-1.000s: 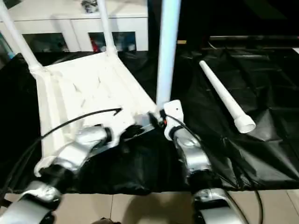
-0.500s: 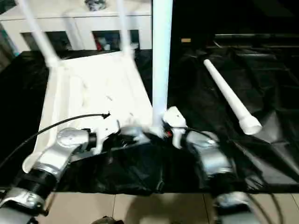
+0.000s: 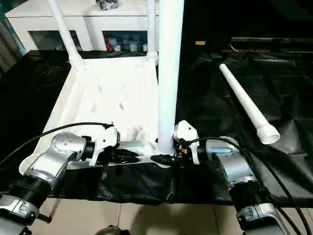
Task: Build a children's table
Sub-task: Rotate leg to tighten
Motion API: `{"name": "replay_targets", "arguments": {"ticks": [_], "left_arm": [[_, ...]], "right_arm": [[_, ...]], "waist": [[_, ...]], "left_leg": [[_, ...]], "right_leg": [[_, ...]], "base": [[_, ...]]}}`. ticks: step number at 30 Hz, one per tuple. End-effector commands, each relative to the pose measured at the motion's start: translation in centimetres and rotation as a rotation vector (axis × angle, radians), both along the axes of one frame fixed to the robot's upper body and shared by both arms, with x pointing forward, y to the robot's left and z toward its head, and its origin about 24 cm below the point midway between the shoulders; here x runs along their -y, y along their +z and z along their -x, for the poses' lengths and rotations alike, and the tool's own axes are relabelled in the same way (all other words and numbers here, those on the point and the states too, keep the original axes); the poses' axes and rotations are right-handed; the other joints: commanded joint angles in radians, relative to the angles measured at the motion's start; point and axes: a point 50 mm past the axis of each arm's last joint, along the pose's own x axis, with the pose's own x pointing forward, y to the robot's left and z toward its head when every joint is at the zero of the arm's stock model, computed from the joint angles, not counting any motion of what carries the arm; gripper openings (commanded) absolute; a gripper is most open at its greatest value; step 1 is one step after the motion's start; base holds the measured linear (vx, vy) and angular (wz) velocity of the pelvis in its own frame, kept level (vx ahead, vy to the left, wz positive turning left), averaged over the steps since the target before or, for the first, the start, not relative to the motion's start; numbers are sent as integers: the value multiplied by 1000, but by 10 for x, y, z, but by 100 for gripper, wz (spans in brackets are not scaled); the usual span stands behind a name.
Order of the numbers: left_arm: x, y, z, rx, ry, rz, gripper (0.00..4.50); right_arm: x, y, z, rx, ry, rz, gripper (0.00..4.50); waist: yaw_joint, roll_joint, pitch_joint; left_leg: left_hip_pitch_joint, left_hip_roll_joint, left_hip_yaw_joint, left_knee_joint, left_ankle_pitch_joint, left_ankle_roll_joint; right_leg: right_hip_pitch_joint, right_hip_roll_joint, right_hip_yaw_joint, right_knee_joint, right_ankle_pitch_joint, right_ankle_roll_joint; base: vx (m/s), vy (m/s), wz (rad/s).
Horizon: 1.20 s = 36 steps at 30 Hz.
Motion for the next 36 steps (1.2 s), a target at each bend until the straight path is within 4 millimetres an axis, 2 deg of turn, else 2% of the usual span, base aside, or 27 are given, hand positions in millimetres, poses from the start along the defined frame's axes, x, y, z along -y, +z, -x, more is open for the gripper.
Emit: {"name": "replay_targets", "arguments": {"ticks": [1,3,4,5,7,8,9,11,12,14,16,18,21,23,27,31,32,33,35,36], "left_arm": [[16,9,-10,73,47,31,0],[23,8,-20,123,169,15,0],[25,8,-22,126,189,16,0],[32,9,-27,138,260,31,0],[39,10,-30,153,297,42,0],[50,12,-31,160,333,57,0],[51,13,-31,160,336,59,0],[62,14,-33,163,386,70,0],[66,14,-33,165,391,71,0],[74,13,-33,179,405,68,0],[77,13,-34,195,404,66,0],[77,14,-32,206,381,67,0],[74,13,-30,216,355,58,0],[70,11,-27,218,311,47,0],[60,6,-20,203,231,17,0],[45,4,-15,182,145,-8,0],[43,4,-15,179,139,-10,0],[40,4,-15,177,127,-11,0],[35,5,-13,165,94,-7,0],[31,6,-12,151,65,-10,0]], "right_arm": [[-31,-8,8,-23,55,-37,272],[-37,-16,-6,12,-182,-22,272],[-37,-17,-8,16,-214,-20,272],[-41,-22,-14,18,-350,-17,272],[-45,-24,-17,9,-421,-20,272],[-52,-24,-21,6,-509,-37,271],[-53,-24,-21,7,-520,-40,271],[-62,-24,-25,0,-652,-67,270],[-66,-24,-26,7,-684,-70,270],[-72,-23,-27,24,-738,-85,270],[-75,-22,-29,13,-792,-133,326],[-76,-19,-29,10,-773,-149,340],[-73,-17,-30,33,-754,-141,375],[-68,-14,-30,65,-725,-126,375],[-59,-12,-28,91,-628,-115,375],[-49,-8,-20,102,-423,-89,375],[-47,-8,-19,106,-391,-80,375],[-46,-8,-15,100,-333,-69,375],[-42,-7,-9,79,-224,-57,375],[-39,-5,-4,60,-146,-51,375]], "waist": [[0,-15,-62],[-9,-10,-55],[-15,-11,-51],[-22,-6,-49],[-32,-8,-46],[-40,-10,-48],[-42,-10,-49],[-45,-9,-52],[-45,-18,-53],[-43,-24,-57],[-39,-17,-60],[-36,-15,-61],[-34,-14,-59],[-33,-15,-58],[-37,-13,-59],[-36,-9,-64],[-33,-8,-66],[-32,-5,-66],[-28,-7,-66],[-23,-4,-66]], "left_leg": [[12,86,-40,-70,-202,67],[16,83,-42,-76,-251,37],[22,82,-47,-79,-294,9],[25,80,-51,-82,-324,-13],[29,81,-54,-85,-358,-25],[34,80,-55,-85,-382,-31],[31,80,-55,-86,-378,-29],[30,79,-52,-85,-350,-22],[27,78,-51,-85,-335,-17],[19,78,-48,-82,-282,6],[19,78,-45,-80,-249,20],[16,78,-45,-79,-234,31],[16,78,-44,-80,-244,35],[15,78,-46,-81,-258,32],[13,80,-46,-81,-253,33],[11,81,-42,-74,-217,55],[11,84,-41,-71,-189,72],[11,83,-39,-70,-188,76],[10,83,-39,-69,-191,79],[13,84,-38,-68,-197,80]], "right_leg": [[44,-86,63,-71,-247,-211],[39,-85,62,-83,-334,-191],[38,-88,60,-91,-415,-171],[39,-90,59,-96,-471,-150],[36,-89,57,-103,-507,-134],[35,-89,58,-107,-521,-124],[36,-90,60,-106,-511,-125],[32,-87,64,-104,-450,-136],[36,-87,63,-104,-436,-137],[41,-89,65,-95,-378,-149],[40,-88,65,-89,-323,-162],[44,-87,64,-85,-278,-172],[44,-87,63,-86,-286,-173],[45,-88,63,-88,-311,-165],[47,-87,64,-83,-279,-171],[50,-84,63,-74,-207,-195],[48,-81,62,-65,-144,-214],[48,-79,60,-65,-131,-223],[52,-81,60,-64,-131,-227],[48,-81,60,-65,-141,-229]], "base": [[0,0,0],[0,0,0],[0,0,0],[0,0,0],[0,0,0],[0,0,0],[0,0,0],[0,0,0],[0,0,0],[0,0,0],[0,0,0],[0,0,0],[0,0,0],[0,0,0],[0,0,0],[0,0,0],[0,0,0],[0,0,0],[0,0,0],[0,0,0]]}}
